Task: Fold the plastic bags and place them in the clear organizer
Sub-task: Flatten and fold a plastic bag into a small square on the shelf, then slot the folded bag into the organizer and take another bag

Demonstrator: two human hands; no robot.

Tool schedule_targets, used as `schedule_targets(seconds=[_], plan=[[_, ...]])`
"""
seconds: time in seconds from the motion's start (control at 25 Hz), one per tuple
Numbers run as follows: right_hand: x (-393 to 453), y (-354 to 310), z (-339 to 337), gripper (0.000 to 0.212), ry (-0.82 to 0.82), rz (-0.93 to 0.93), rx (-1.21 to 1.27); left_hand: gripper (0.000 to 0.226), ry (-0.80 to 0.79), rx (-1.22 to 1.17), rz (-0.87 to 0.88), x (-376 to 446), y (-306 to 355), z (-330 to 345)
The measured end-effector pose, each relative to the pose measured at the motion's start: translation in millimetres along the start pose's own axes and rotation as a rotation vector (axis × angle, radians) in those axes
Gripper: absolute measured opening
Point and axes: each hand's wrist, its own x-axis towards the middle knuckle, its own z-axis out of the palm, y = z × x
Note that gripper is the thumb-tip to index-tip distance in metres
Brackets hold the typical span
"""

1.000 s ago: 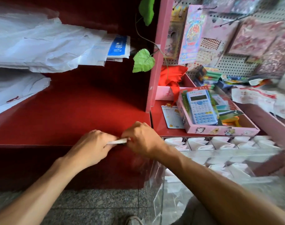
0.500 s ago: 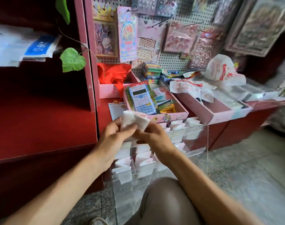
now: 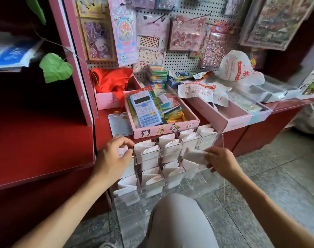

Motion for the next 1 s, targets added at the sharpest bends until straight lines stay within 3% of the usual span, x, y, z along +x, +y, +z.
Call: schedule_targets(seconds=[0.12,0.24,0.44,0.8,0.88,1.0], plan=[[8,2,-3,0.023,-0.011,-0.224,-0.384,0.023,0.007,0.066,0.034,6,-13,-3],[12,-5,-2,0.024,-0.048,-0.383,-0.621,0.007,0.019,0.16,0.053,9,-21,-1],[18,-22,10,0.031,-0.214,-0.585,-0.992,0.037,-0.048,0.519,0.125,8,-35,3],[22,-25,13,0.027,-0.3,-0.633,-0.774,0.049,-0.055,0.59,0.143,15,-41,2],[24,-36,4,0.016,-0.11,-0.687,-0.634,0.054,-0.016,0.589,0.139,28,-55,-9],[54,-64,-16,0.011,0.266,-0.652,-0.393,0.061,-0.083,0.631,-0.12,47,-78,-36]])
